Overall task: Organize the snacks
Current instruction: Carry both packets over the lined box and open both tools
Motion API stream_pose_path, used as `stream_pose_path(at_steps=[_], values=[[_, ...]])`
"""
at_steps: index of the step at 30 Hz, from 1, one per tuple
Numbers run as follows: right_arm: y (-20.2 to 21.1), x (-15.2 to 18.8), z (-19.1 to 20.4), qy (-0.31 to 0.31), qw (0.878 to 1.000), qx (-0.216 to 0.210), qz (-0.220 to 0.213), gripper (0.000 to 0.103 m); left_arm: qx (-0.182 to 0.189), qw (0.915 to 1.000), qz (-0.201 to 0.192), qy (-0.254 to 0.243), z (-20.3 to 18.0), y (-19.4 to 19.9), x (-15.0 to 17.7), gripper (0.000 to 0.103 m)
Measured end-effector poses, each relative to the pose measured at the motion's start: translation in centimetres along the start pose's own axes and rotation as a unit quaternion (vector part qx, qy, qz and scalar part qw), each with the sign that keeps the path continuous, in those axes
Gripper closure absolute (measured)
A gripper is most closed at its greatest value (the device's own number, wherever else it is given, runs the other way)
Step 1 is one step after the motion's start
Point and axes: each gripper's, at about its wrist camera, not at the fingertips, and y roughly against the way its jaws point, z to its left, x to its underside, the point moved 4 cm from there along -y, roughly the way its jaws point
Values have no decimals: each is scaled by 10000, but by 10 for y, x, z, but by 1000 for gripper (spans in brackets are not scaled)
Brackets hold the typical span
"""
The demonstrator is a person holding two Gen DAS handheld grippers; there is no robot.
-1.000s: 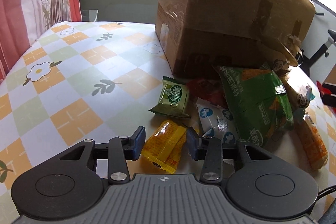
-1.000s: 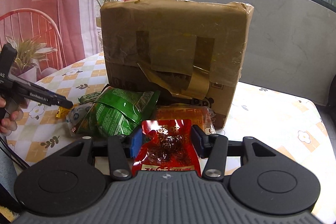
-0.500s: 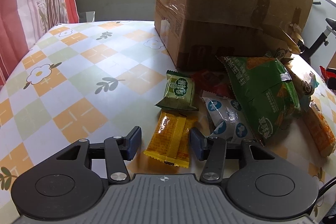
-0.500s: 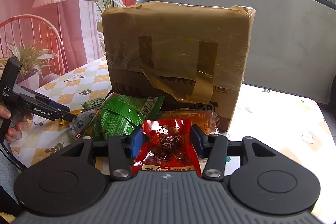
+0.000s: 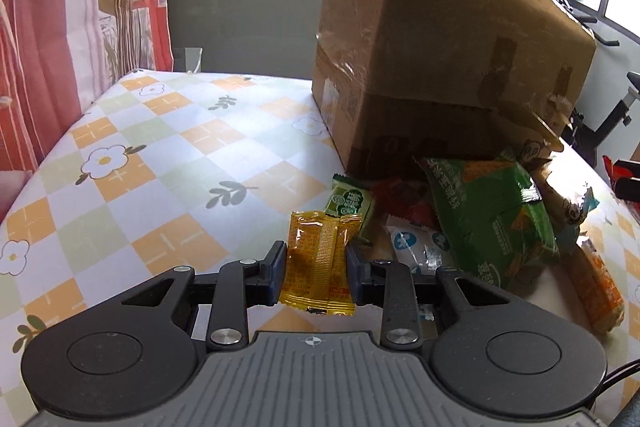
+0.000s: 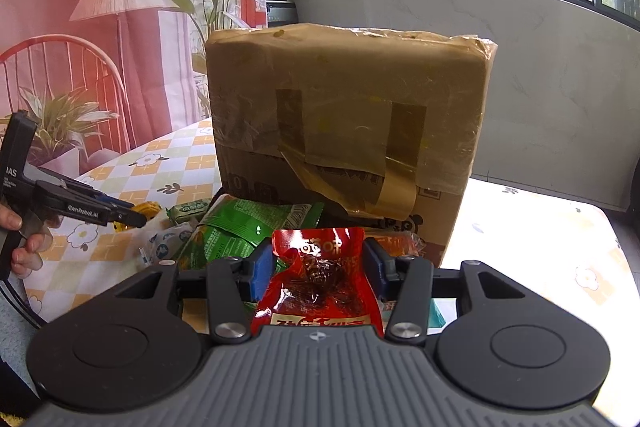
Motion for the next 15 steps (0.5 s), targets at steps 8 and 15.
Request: stream_pose_path(at_steps=[8,15], values=[[5,-23,7,104,9993,-206,-303,53,204,9970,-741,-103,-21,38,-46,70],[9,-90,-1,328,9938,-419,-973,53,556,9858,-1549,-343,-55,59,-110,70]])
